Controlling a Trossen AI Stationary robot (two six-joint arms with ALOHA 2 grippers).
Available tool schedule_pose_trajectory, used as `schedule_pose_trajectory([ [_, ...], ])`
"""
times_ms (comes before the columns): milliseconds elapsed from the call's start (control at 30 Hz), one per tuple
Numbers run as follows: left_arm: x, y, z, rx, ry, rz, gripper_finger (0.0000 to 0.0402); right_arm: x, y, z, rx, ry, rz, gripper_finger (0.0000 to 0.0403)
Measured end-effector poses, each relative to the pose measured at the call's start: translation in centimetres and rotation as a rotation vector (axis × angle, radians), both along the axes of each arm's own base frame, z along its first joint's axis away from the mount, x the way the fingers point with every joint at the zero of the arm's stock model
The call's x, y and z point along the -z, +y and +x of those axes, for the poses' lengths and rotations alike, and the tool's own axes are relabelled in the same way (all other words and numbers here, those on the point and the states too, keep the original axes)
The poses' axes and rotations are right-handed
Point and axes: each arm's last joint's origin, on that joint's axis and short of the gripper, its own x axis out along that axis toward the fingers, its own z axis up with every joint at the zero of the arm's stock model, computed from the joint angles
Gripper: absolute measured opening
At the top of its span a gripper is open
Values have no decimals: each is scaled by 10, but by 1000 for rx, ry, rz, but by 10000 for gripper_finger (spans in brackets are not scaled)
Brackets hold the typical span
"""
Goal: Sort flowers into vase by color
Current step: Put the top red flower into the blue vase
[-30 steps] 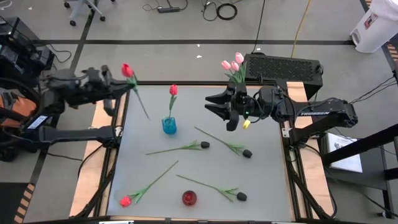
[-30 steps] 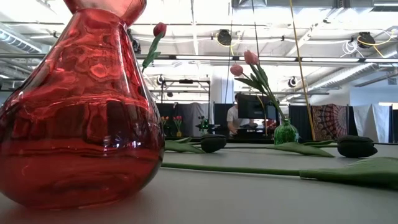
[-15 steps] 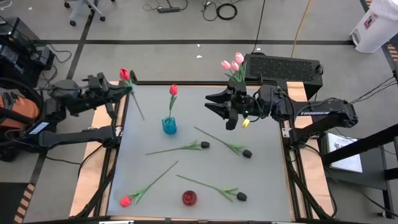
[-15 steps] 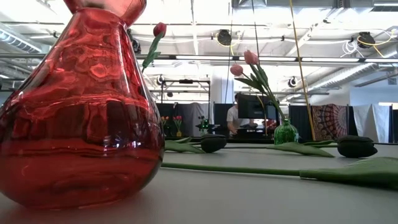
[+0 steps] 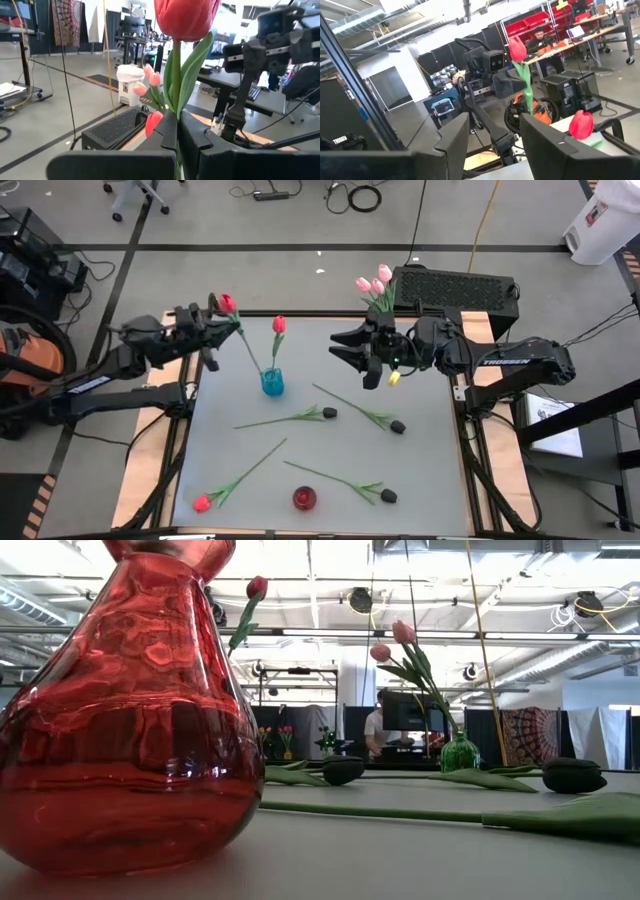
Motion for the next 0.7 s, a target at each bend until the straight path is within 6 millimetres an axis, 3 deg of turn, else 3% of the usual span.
schedule_pose_trajectory([
  [400,8,9,29,54,50,-17,1,1,0,0,-3,11,6,169],
  [700,14,12,39,63,92,-29,4,1,0,0,-3,12,2,169],
])
